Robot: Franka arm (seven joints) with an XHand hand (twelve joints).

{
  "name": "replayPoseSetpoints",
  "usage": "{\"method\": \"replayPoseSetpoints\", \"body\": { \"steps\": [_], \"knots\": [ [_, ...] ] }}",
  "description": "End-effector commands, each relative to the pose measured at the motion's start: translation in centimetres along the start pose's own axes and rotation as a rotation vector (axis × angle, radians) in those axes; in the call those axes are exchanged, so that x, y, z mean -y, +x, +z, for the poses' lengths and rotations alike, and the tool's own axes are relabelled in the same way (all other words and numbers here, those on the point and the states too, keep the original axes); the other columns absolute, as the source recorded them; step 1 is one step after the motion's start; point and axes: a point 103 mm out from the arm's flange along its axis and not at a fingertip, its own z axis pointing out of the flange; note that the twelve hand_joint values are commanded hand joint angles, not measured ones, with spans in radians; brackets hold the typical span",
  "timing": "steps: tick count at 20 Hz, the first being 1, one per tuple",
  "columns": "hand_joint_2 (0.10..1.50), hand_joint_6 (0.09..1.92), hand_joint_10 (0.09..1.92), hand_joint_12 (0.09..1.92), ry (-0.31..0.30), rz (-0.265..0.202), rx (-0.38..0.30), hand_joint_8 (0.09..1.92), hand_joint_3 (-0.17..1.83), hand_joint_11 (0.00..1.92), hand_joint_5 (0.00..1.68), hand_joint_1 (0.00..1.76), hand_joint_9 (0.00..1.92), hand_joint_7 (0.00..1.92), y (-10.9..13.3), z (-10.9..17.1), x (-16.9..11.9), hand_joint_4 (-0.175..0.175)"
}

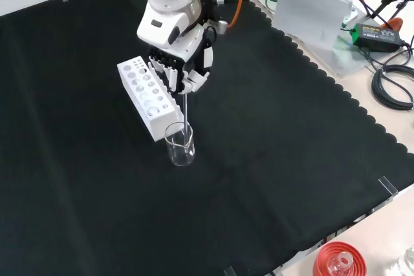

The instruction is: Stir in the beaker to the left of the white test tube rack with the glass rod.

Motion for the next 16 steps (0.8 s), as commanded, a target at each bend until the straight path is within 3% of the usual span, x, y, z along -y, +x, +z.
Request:
{"method": "replayPoseSetpoints", "body": {
  "steps": [1, 9, 16],
  "knots": [
    [0.72, 1.10, 0.54, 0.79, 0.007, -0.004, 0.000, 0.76, 0.76, 1.58, 1.04, 1.19, 1.74, 1.51, -0.2, -0.5, -1.5, -0.175],
    [0.72, 1.10, 0.54, 0.78, 0.007, 0.004, 0.010, 0.76, 0.76, 1.59, 1.04, 1.19, 1.74, 1.51, -1.3, -1.5, -2.8, -0.175],
    [0.72, 1.10, 0.54, 0.78, 0.013, 0.033, -0.005, 0.76, 0.76, 1.59, 1.04, 1.19, 1.74, 1.51, -3.3, -1.0, -2.0, -0.175]
  ]
}}
